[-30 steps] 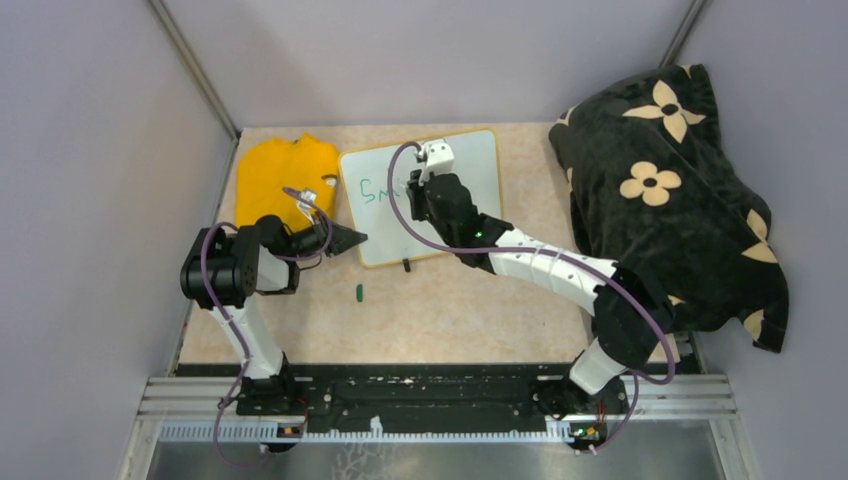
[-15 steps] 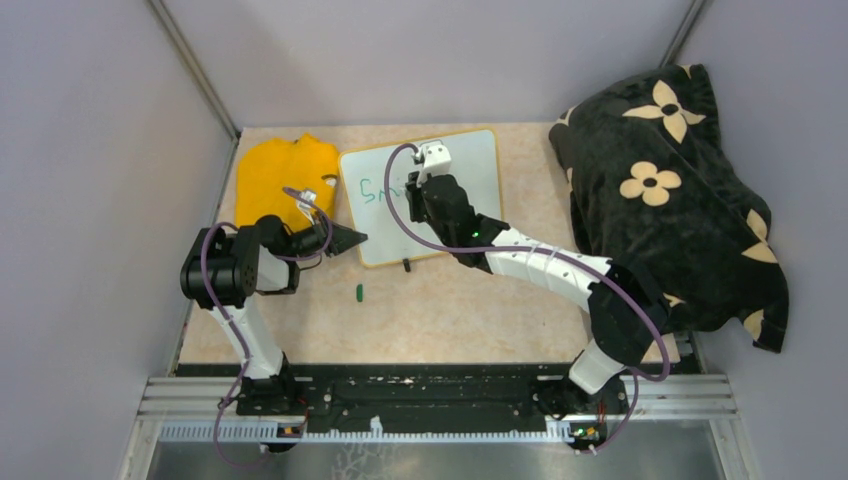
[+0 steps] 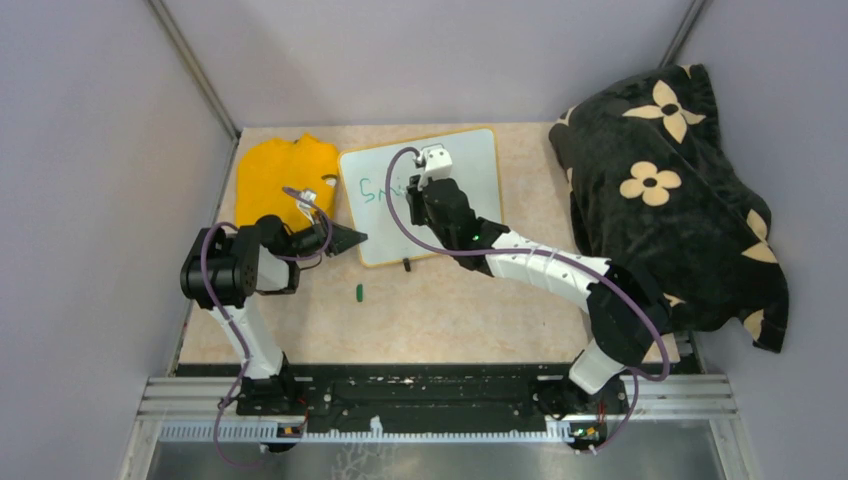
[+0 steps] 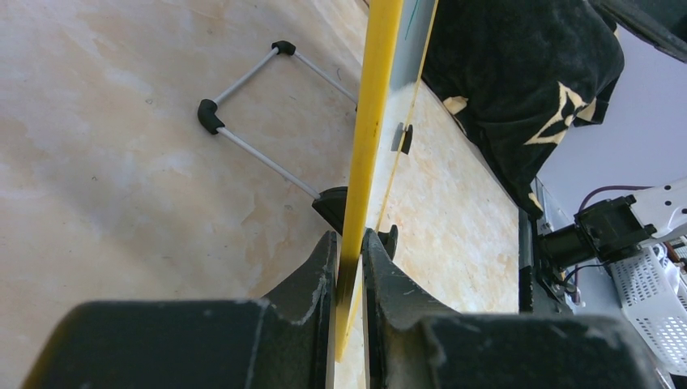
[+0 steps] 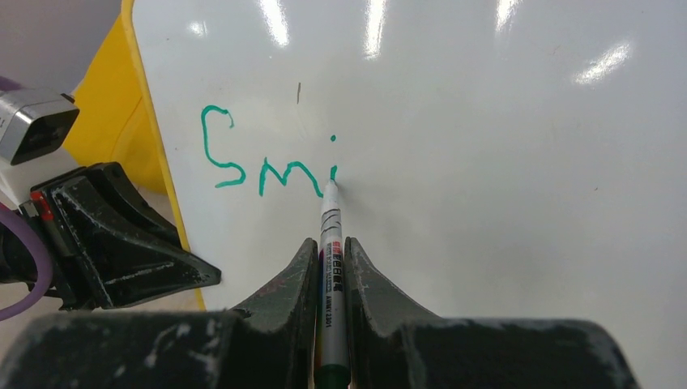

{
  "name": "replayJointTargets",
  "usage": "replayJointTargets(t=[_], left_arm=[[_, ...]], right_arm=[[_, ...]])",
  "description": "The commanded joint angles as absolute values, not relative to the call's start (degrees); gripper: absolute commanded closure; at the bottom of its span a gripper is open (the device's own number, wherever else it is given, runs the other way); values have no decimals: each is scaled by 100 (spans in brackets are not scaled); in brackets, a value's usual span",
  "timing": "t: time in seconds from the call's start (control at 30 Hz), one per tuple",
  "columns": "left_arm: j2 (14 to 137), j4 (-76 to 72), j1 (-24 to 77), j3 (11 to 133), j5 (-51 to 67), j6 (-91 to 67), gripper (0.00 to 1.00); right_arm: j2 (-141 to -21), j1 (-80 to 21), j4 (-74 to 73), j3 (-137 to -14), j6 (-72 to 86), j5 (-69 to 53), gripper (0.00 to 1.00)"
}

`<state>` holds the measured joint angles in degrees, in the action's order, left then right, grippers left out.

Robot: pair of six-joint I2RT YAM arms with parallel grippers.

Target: Write a sentence on the whiteboard

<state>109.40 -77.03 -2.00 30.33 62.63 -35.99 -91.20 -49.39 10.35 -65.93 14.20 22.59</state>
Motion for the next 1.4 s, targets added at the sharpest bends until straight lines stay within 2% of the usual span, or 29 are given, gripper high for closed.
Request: replayJointTargets(t=[0.0, 0.67, 1.37], left_arm=[[11081, -7550, -201, 3107, 6120, -3507, 100], [11081, -7550, -195, 3111, 6119, -3506, 100], [11083, -7541, -201, 3113, 6122, -3492, 100]], right_arm=[[-8929, -4922, 1134, -6460, 1509, 2321, 100], [-8451, -4901, 1122, -6789, 1366, 2406, 100], [-9082, -4657, 1195, -7441, 1305, 2392, 100]])
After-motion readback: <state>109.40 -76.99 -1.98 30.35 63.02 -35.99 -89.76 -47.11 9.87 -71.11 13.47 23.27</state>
